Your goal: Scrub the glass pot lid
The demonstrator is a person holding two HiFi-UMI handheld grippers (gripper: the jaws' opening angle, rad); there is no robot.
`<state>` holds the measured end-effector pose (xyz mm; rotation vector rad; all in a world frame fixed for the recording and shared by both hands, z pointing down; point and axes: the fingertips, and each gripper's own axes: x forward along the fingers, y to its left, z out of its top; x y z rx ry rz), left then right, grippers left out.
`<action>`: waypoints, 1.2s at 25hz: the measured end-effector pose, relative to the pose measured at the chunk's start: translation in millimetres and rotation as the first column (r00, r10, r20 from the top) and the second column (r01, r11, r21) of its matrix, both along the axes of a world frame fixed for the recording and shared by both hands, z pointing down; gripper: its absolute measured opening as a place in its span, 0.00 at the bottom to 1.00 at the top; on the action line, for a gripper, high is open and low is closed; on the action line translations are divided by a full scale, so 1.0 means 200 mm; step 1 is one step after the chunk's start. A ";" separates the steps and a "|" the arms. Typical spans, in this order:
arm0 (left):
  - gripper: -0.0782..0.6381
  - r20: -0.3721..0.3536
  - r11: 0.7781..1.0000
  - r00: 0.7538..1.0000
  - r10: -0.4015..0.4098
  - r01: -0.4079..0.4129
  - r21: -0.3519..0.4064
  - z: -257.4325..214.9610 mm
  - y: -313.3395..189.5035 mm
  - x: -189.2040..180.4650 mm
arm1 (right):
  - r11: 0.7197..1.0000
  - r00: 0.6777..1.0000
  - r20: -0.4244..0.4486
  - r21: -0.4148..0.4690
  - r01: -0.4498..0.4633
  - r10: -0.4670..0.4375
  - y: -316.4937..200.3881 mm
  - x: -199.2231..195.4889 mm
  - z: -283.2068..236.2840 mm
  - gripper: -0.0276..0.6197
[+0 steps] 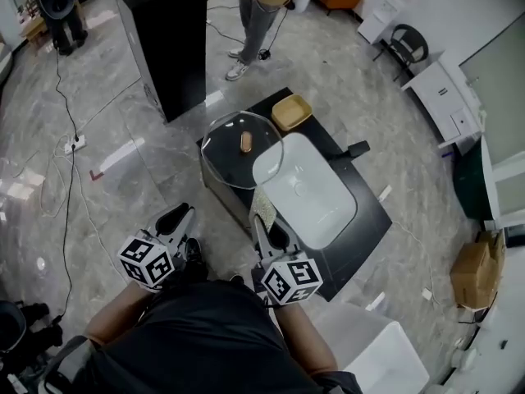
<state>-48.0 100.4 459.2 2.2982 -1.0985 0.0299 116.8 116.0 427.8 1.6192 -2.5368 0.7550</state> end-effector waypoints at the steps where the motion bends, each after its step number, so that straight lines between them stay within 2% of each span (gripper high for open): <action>1: 0.21 -0.006 1.000 1.000 0.011 -0.011 -0.004 0.01 -0.04 -0.03 | 1.000 1.000 -0.005 -0.010 -0.012 0.012 -0.03 -0.02 0.01 0.14; 3: 0.21 0.005 0.999 0.999 0.037 -0.037 -0.003 0.04 -0.11 -0.07 | 0.999 0.999 -0.006 -0.029 -0.038 0.038 -0.09 -0.07 0.03 0.14; 7: 0.21 0.112 0.989 0.986 0.120 -0.128 0.070 0.07 -0.23 -0.11 | 0.995 0.996 -0.036 -0.063 -0.082 0.079 -0.21 -0.13 0.07 0.14; 11: 0.21 0.100 0.981 0.980 0.170 -0.178 0.081 0.07 -0.34 -0.09 | 0.990 0.989 -0.111 -0.092 -0.103 0.093 -0.29 -0.12 0.12 0.14; 14: 0.21 0.080 0.981 0.981 0.175 -0.181 0.073 0.06 -0.41 -0.05 | 0.988 0.979 -0.174 -0.089 -0.124 0.107 -0.39 -0.01 0.16 0.14; 18: 0.21 0.086 0.987 0.985 0.149 -0.153 0.051 0.10 -0.49 -0.03 | 0.991 0.958 -0.276 -0.081 -0.106 0.080 -0.57 0.18 0.28 0.14; 24: 0.21 0.181 0.999 0.983 0.041 -0.044 0.011 0.19 -0.59 -0.02 | 0.989 0.918 -0.393 -0.145 -0.010 -0.048 -0.90 0.44 0.54 0.14; 30: 0.21 0.263 0.998 0.964 -0.041 0.054 -0.040 0.30 -0.66 0.00 | 0.974 0.855 -0.474 -0.176 0.144 -0.212 -1.28 0.51 0.75 0.14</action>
